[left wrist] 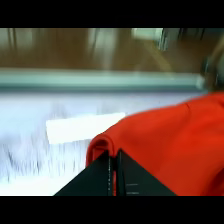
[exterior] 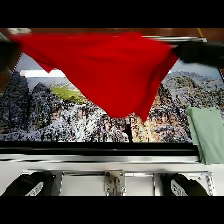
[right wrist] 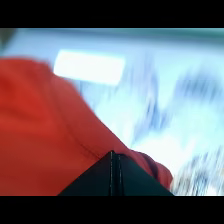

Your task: Fold the shirts.

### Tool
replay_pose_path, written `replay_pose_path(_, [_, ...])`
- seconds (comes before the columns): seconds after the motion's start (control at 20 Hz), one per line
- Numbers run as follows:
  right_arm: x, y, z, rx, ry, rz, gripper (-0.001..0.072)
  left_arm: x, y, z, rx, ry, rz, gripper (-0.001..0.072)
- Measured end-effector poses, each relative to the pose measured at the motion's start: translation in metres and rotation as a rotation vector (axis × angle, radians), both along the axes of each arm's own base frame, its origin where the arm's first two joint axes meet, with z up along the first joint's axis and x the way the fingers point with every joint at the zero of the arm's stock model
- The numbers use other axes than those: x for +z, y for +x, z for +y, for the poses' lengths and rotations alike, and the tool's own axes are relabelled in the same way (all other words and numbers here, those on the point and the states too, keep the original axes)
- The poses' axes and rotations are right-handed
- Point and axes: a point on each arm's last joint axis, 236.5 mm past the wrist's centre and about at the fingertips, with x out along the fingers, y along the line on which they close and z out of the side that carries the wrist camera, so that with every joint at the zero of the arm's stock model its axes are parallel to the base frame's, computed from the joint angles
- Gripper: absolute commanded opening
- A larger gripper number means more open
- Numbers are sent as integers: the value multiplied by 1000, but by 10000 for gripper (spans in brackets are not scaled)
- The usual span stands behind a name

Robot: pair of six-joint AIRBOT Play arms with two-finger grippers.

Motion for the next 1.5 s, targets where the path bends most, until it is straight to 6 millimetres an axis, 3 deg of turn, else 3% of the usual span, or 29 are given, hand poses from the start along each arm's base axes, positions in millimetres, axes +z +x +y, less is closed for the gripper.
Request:
replay_pose_path(0.05, [40,-18,-3,-30,16,-111,55,36,-23,10,15,-18,-93,43])
replay_pose_path(0.15, [96,-56,-7,-64,55,-266,54,83,-65,25,31,-51,-222,43])
replay_pose_path(0.25, [129,-86,-8,-80,83,-362,54,100,-90,33,40,-60,-271,43])
replay_pose_path(0.35, [147,-102,-11,-95,101,-419,54,94,-95,35,42,-39,-242,43])
replay_pose_path(0.45, [161,-102,-17,-122,126,-469,54,75,-89,33,39,-4,-180,43])
replay_pose_path(0.6, [172,-80,-30,-175,174,-516,55,24,-63,27,40,75,-46,43])
replay_pose_path(0.7, [162,-49,-37,-199,189,-491,54,-14,-43,25,45,120,45,43])
replay_pose_path(0.8, [135,-11,-39,-207,186,-417,55,-54,-20,25,65,160,136,44])
replay_pose_path(0.9, [89,29,-37,-196,156,-287,55,-80,5,28,104,139,187,44])
replay_pose_path(1.0, [31,63,-36,-181,95,-132,55,-85,29,29,139,80,174,43])
replay_pose_path(1.1, [-32,86,-40,-177,9,31,55,-68,53,27,159,10,81,43])
replay_pose_path(1.2, [-94,99,-53,-200,-82,200,54,-56,77,24,169,-41,1,43])
replay_pose_path(1.25, [-127,101,-61,-214,-131,298,55,-60,91,21,171,-50,-6,43])
replay_pose_path(1.35, [-189,98,-76,-228,-211,491,54,-89,123,14,175,-45,48,44])
replay_pose_path(1.5, [-263,90,-86,-225,-271,725,55,-158,172,-1,170,-42,193,44])
